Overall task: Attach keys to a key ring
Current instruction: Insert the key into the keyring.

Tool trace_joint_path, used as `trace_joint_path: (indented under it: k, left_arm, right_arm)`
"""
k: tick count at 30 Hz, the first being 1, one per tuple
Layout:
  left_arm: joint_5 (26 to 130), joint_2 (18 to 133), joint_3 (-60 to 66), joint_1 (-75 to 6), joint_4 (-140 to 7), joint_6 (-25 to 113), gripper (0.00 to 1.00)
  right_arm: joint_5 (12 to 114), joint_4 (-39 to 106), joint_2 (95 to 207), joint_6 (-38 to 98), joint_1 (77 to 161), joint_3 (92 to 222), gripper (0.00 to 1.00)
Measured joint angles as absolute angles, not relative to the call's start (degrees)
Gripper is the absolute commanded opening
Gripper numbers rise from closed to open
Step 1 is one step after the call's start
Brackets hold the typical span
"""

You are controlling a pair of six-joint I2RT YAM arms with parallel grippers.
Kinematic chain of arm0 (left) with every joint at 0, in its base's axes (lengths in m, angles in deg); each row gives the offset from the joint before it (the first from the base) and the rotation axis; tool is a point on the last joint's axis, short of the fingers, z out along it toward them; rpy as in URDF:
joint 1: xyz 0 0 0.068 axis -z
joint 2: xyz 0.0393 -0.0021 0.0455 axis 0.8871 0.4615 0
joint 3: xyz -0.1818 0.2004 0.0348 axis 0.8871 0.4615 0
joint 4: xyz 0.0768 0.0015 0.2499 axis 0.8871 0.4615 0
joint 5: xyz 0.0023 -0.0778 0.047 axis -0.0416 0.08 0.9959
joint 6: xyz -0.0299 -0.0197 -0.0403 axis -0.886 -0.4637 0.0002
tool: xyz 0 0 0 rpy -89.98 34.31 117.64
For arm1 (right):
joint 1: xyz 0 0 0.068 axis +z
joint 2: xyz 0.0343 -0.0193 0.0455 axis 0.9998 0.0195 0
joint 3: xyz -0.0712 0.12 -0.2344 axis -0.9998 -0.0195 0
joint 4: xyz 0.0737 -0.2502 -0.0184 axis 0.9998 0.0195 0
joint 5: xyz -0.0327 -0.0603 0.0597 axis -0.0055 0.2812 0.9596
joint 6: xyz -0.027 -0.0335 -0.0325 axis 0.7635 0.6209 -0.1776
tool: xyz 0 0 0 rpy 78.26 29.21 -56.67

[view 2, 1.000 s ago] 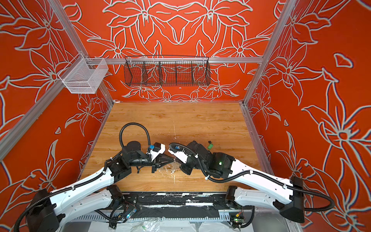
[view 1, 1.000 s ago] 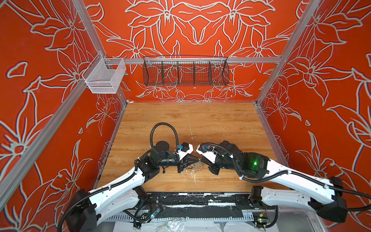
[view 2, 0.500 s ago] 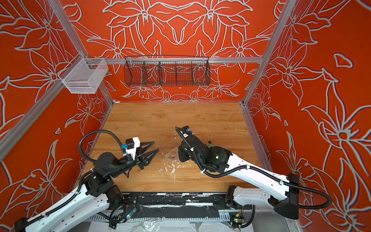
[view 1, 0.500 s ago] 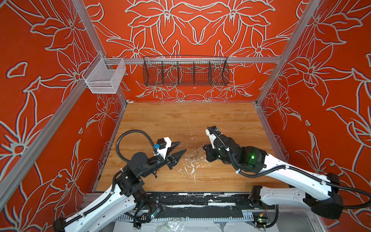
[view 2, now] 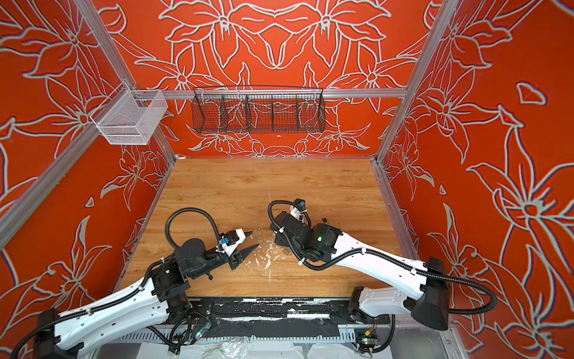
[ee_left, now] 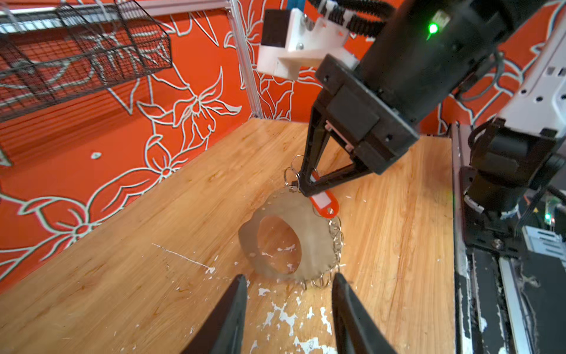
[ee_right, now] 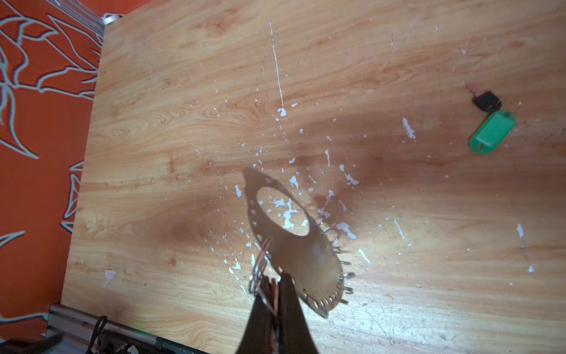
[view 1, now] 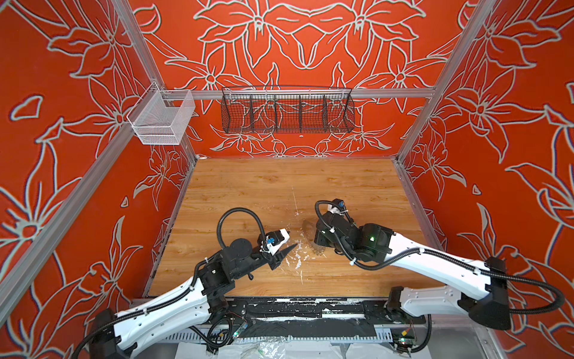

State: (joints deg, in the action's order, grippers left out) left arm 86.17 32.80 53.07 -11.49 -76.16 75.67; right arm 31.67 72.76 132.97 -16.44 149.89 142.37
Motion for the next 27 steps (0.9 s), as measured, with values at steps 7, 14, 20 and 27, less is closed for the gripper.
trace_joint_path:
  k: [7,14,20,27]
  left_arm:
    - [84.7,44.9,54.4,-11.5,-87.1,77.5,0.48]
    - [85.1,51.9,53.6,-11.5,-93.0,78.3,0.51]
    - [85.3,53.9,51.1,-11.5,-93.8,78.8,0.51]
    - [86.8,55.3,48.1,-11.5,-93.4,79.2,0.46]
  right_arm:
    - [35.7,66.1,128.7,-17.5,149.9,136.0,0.00]
    - [39.3,61.4,127.2,-17.4,149.9,133.7,0.00]
    - [41.0,59.5,127.4,-17.2,149.8,133.0,0.00]
    - [42.3,58.7,127.5,-16.3,149.7,132.2,0.00]
